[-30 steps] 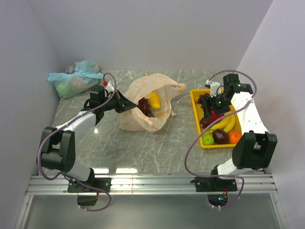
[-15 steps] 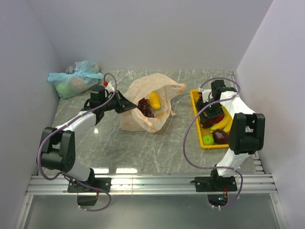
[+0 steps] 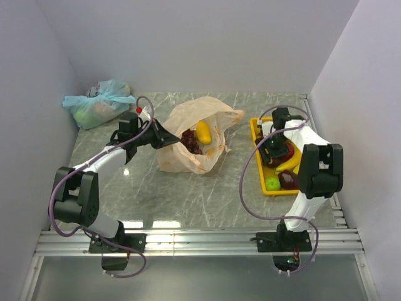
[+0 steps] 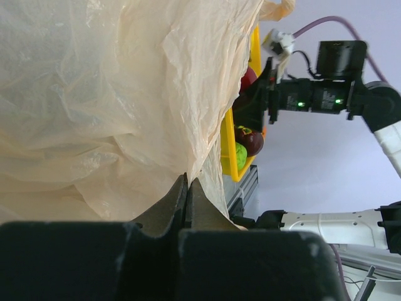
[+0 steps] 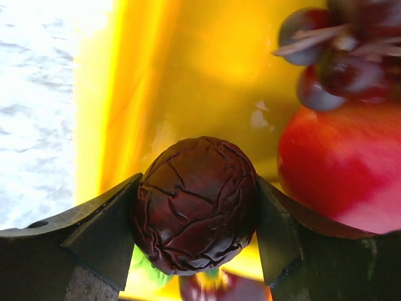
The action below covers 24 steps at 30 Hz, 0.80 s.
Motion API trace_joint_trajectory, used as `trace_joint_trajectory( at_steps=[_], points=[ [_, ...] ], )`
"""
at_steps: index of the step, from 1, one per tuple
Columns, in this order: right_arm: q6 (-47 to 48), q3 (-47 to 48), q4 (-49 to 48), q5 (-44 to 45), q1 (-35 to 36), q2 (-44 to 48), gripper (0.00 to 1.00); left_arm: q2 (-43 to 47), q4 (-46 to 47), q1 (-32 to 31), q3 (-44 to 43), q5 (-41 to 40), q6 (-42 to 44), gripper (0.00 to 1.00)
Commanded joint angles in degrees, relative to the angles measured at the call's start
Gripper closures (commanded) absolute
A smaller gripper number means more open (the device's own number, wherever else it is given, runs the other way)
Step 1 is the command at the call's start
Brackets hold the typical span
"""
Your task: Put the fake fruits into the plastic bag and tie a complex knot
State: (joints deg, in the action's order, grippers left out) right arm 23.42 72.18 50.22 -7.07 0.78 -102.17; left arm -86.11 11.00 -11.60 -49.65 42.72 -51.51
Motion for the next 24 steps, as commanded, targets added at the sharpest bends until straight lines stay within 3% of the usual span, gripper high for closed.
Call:
trace_joint_trajectory(
  at_steps=[1, 8, 16, 20, 24],
  points=[
    [-0.04, 7.61, 4.79, -2.06, -0.07, 5.92, 0.58, 0.15, -0.19, -0.27, -2.21, 0.52, 1.32, 1.0],
    [-2.66, 25.0, 10.07, -18.58, 1.85, 3.92, 0.58, -0.2, -0.28, -0.18, -2.99, 1.23, 0.88, 1.0],
    [-8.3, 48.39, 10.25, -25.88, 17.91, -12.32, 0.58, -2.31, -2.21, -0.01, -6.07, 2.11, 1.85, 1.0],
    [-9.44, 49.38, 10.35, -27.38, 24.61, -15.69, 0.6, -2.49, -1.43, 0.7, -6.95, 2.19, 0.89, 1.0],
    [-11.2, 37.99, 4.57, -27.38, 29.89, -12.27, 0.61, -2.66, -0.28, 1.75, -7.22, 2.8, -0.35, 1.0]
  ],
)
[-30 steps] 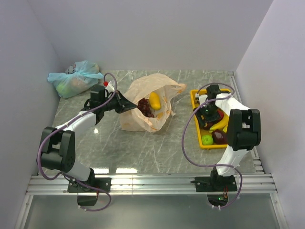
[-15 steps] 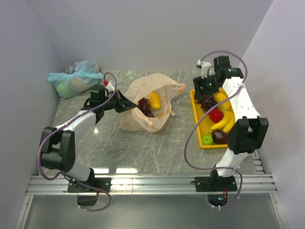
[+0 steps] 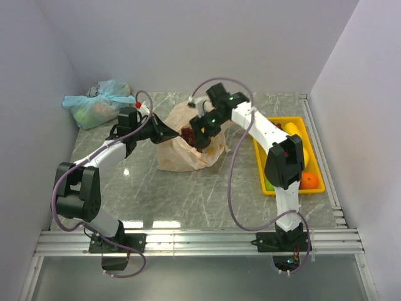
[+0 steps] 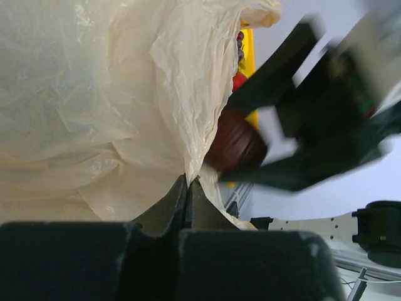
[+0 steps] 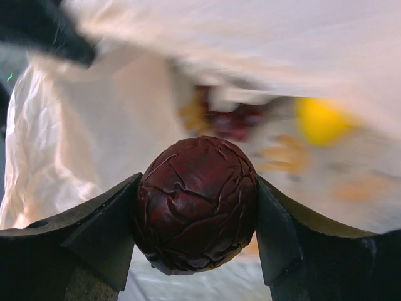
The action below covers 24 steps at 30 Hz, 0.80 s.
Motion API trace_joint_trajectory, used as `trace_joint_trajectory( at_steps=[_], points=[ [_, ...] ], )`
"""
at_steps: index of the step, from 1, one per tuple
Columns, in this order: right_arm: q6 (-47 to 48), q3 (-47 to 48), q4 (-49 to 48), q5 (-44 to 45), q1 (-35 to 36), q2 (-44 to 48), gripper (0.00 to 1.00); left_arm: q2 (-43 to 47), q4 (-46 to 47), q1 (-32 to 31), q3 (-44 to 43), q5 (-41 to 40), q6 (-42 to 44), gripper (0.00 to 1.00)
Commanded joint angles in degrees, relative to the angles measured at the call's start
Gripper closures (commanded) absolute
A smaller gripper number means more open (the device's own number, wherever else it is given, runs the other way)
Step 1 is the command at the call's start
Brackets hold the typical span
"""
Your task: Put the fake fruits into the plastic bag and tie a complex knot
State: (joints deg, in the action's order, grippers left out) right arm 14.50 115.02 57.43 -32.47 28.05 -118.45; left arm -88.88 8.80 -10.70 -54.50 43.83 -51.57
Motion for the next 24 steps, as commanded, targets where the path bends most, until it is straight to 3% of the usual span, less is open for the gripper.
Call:
trace_joint_trajectory(
  at_steps=[1, 6, 7, 9, 13, 14, 15, 16, 17, 20, 24],
  points=[
    [-2.63, -6.55, -3.89, -1.98, 3.49, 5.67, 0.61, 0.02, 2.45, 1.03, -2.28, 2.22, -0.63, 1.0],
    [-6.14, -13.58, -11.43, 3.19, 6.14, 6.66, 0.61, -0.24, 6.66, 1.21, -0.87, 4.33, -3.97, 1.0],
    [-8.5, -13.6, -13.03, 8.6, 6.14, 5.7, 0.61, -0.07, 6.93, 1.21, -0.26, 4.5, -4.32, 1.0],
    [-11.5, -13.77, -19.17, 13.46, 5.0, 5.16, 0.69, 0.11, 7.9, 1.21, 0.27, 4.86, -5.12, 1.0],
    [-21.06, -11.41, -31.83, 19.71, 2.18, 5.25, 0.74, -0.06, 5.98, 1.21, -0.86, 5.3, -3.8, 1.0],
    [-21.88, -10.44, -34.9, 19.46, 1.92, 4.99, 0.68, -0.06, 5.62, 1.21, -1.04, 5.21, -3.28, 1.0],
    [-22.15, -8.69, -36.15, 18.94, 1.83, 4.64, 0.35, -0.06, 5.79, 1.21, -1.13, 5.21, -3.36, 1.0],
    [-22.32, -7.54, -36.25, 18.5, 2.09, 3.5, 0.13, -0.24, 5.71, 1.21, -1.13, 5.21, -3.36, 1.0],
    [-22.24, -6.4, -34.77, 16.75, 2.18, 2.8, 0.04, -0.33, 5.79, 1.21, -1.31, 5.21, -3.53, 1.0],
    [-20.05, -6.3, -31.78, 15.24, 2.27, 3.05, 0.03, -0.59, 5.62, 1.21, -2.01, 5.12, -3.19, 1.0],
    [-17.58, -16.28, -31.94, 11.4, 1.48, 8.23, 0.02, -0.59, 6.41, 1.21, -1.4, 5.21, -3.8, 1.0]
  ],
)
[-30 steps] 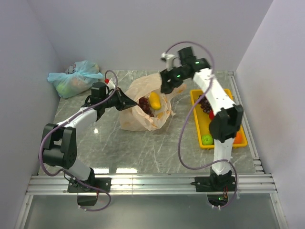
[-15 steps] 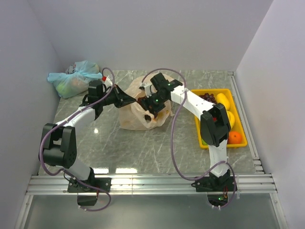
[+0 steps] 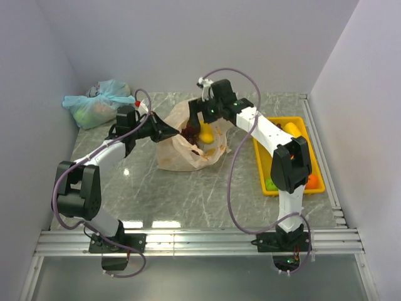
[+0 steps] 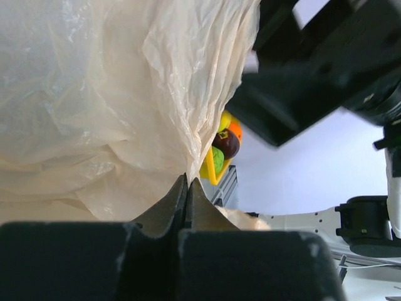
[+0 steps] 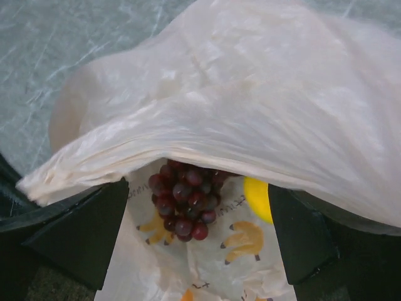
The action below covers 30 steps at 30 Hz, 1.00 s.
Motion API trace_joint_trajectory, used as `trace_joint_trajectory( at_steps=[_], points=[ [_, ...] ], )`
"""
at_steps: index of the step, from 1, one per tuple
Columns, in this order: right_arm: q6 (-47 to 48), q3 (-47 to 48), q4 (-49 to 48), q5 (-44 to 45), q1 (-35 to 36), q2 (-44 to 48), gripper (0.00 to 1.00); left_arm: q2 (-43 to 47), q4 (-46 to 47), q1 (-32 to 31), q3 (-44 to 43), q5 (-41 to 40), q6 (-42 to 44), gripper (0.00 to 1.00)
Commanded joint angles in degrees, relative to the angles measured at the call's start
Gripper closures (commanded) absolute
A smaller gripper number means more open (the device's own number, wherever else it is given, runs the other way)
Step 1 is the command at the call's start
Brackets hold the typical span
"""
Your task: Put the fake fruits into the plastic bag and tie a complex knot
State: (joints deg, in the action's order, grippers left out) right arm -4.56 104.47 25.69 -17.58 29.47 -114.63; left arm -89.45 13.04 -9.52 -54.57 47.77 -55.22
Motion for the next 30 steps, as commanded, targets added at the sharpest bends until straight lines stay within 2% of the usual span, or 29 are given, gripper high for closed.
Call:
trace_joint_trajectory(
  at_steps=[1, 6, 8, 13, 17, 20, 24, 30],
  points=[
    [2.0, -7.24, 0.14, -4.73, -0.29, 6.85, 0.01, 0.15, 2.43, 0.03, -0.98, 1.36, -0.41, 1.0],
    [9.38, -11.03, 14.01, -13.95, -4.33, 13.72, 0.01, 0.94, 1.82, 0.03, -0.28, 1.28, 0.2, 1.0],
    [13.42, -14.18, 17.96, -16.33, -6.17, 19.25, 0.0, 1.21, 1.55, 0.03, 0.25, 1.28, 0.64, 1.0],
    [22.37, -22.98, 27.29, -13.45, -13.73, 29.63, 0.0, 2.0, 0.94, -0.06, 1.48, 1.19, 1.34, 1.0],
    [32.57, -28.51, 38.95, -10.21, -19.88, 33.59, 0.07, 2.52, 1.11, -0.41, 2.44, 1.01, 1.43, 1.0],
    [38.65, -31.33, 44.16, -6.08, -22.43, 34.64, 0.12, 2.61, 0.41, -0.76, 2.53, 0.92, 2.13, 1.0],
    [43.48, -36.59, 44.36, 1.3, -23.23, 36.58, 0.16, 2.88, 0.06, -1.12, 2.89, 0.84, 2.22, 1.0],
    [44.02, -43.2, 39.18, 6.77, -23.41, 35.18, 0.25, 3.4, -1.26, -1.2, 2.71, 0.66, 3.36, 1.0]
  ],
)
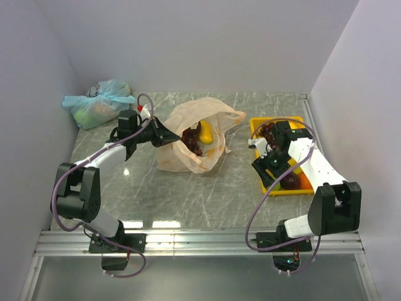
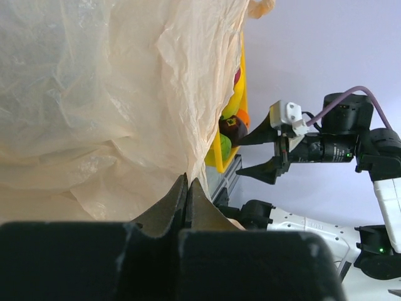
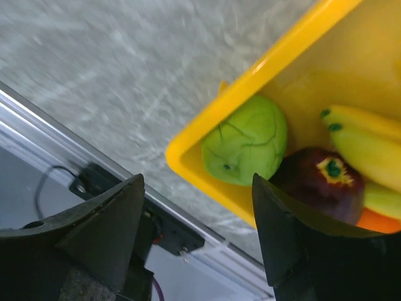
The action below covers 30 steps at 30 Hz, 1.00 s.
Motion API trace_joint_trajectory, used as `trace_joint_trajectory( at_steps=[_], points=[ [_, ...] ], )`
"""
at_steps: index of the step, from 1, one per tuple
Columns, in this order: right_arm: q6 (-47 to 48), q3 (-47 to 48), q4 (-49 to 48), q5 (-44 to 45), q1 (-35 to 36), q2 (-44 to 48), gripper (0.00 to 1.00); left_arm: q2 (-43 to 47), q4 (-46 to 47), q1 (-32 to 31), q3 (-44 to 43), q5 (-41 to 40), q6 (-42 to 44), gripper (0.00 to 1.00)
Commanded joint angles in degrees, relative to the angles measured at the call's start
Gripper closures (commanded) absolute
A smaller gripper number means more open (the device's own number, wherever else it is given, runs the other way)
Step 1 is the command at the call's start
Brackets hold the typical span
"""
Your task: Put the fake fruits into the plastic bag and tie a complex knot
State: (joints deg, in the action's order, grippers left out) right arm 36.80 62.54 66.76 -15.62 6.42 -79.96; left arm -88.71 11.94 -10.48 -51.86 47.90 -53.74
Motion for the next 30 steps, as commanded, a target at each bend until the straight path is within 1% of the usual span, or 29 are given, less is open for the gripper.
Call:
trace_joint_trajectory(
  at_steps=[1, 5, 8, 12, 17, 22, 24, 27, 28, 30],
  points=[
    [2.49, -1.54, -3.03, 5.85, -0.35, 0.25, 0.28, 2.75, -0.34, -0.24, -0.17, 0.44, 2.23, 1.0],
    [1.79, -1.64, -4.97, 8.58, -0.35, -1.51, 0.32, 3.01, -1.4, -0.24, -0.18, 0.53, 2.93, 1.0],
    [1.61, -1.99, -6.29, 10.07, -0.35, -2.21, 0.33, 3.19, -1.22, -0.24, 0.18, 0.35, 2.76, 1.0],
    [1.26, -2.95, -6.82, 10.08, -0.26, -4.14, 0.3, 3.1, -0.52, -0.24, 0.53, 0.35, 2.49, 1.0],
    [1.88, -4.36, -7.08, 8.85, -0.09, -6.6, 0.24, 2.4, -0.69, -0.24, 0.0, 0.35, 2.58, 1.0],
    [1.79, -4.97, -9.37, 9.11, -0.18, -10.12, 0.25, 1.96, -1.39, -0.24, -0.7, 0.27, 2.84, 1.0],
    [1.61, -4.71, -10.16, 9.2, -0.26, -11.17, 0.27, 1.78, -2.09, -0.24, -1.23, 0.27, 3.11, 1.0],
    [1.44, -3.13, -9.46, 8.59, -0.26, -11.01, 0.38, 1.87, -2.45, -0.24, -1.58, 0.26, 3.55, 1.0],
    [1.35, -1.65, -8.76, 7.98, -0.26, -10.66, 0.45, 1.87, -2.45, -0.24, -1.58, 0.18, 3.46, 1.0],
    [1.0, 0.2, -5.95, 7.1, -0.26, -8.91, 0.5, 1.96, -2.37, -0.24, -1.49, 0.18, 3.46, 1.0]
  ],
)
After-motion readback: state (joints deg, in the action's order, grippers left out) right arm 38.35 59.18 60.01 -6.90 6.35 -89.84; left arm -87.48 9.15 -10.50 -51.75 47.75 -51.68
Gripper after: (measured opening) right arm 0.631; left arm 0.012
